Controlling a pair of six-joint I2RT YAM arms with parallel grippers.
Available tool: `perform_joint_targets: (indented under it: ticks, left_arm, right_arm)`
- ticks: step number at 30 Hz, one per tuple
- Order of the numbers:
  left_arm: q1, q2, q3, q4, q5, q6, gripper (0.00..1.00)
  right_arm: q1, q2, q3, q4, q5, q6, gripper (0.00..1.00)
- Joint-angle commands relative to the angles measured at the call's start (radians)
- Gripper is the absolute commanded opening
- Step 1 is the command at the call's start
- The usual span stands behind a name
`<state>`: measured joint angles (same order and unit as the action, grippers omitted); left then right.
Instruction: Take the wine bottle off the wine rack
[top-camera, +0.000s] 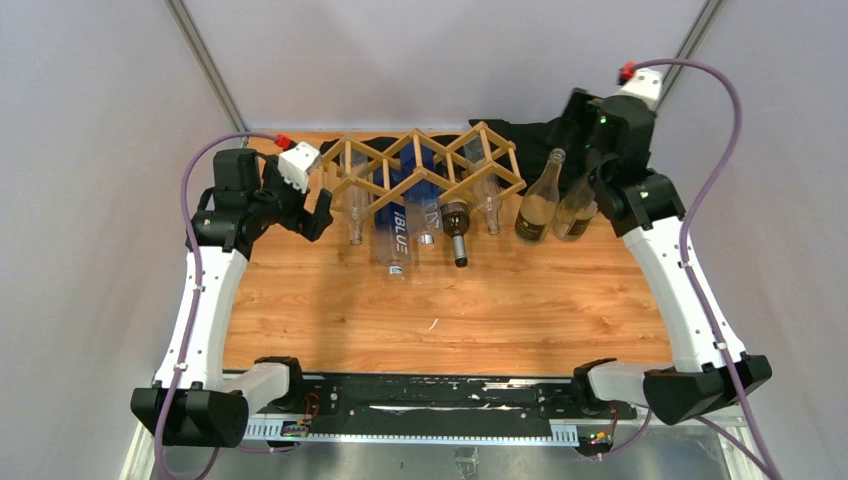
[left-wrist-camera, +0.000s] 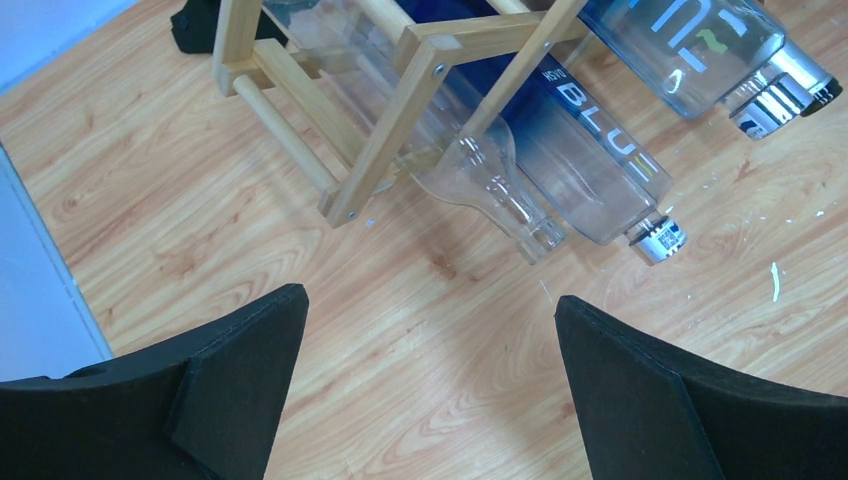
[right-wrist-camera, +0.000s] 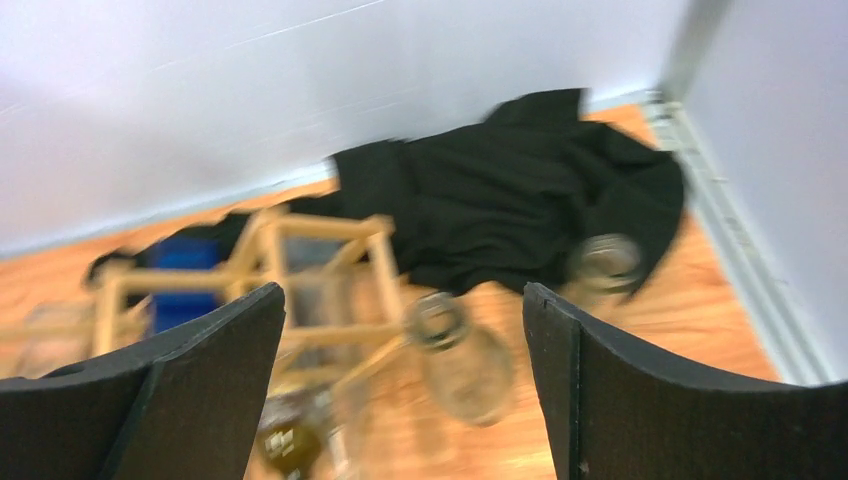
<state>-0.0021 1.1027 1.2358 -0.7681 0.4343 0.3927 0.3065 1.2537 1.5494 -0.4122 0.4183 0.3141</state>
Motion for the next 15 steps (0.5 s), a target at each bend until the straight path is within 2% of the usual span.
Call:
perform_joint_targets:
  ticks: [1, 6, 9, 15]
  left_arm:
    - [0.068, 0.026, 0.027, -0.022, 0.030, 0.019, 1.00]
    - [0.134, 0.028, 0.019, -0.032, 0.063, 0.047, 1.00]
    - [0.159, 0.019, 0.005, -0.037, 0.067, 0.074, 1.00]
    - [0.204, 0.019, -0.006, -0.051, 0.096, 0.099, 1.00]
  right_arm:
    - [0.226, 0.014, 0.019, -0.071, 0.032, 0.068, 0.92]
    - [0.449, 0.140, 0.035, -0.042, 0.035, 0.146, 0.93]
    - [0.561, 0.258, 0.108, -0.053, 0.054, 0.181, 0.93]
    - [0.711, 0.507, 0.280, -0.073, 0.052, 0.250, 0.93]
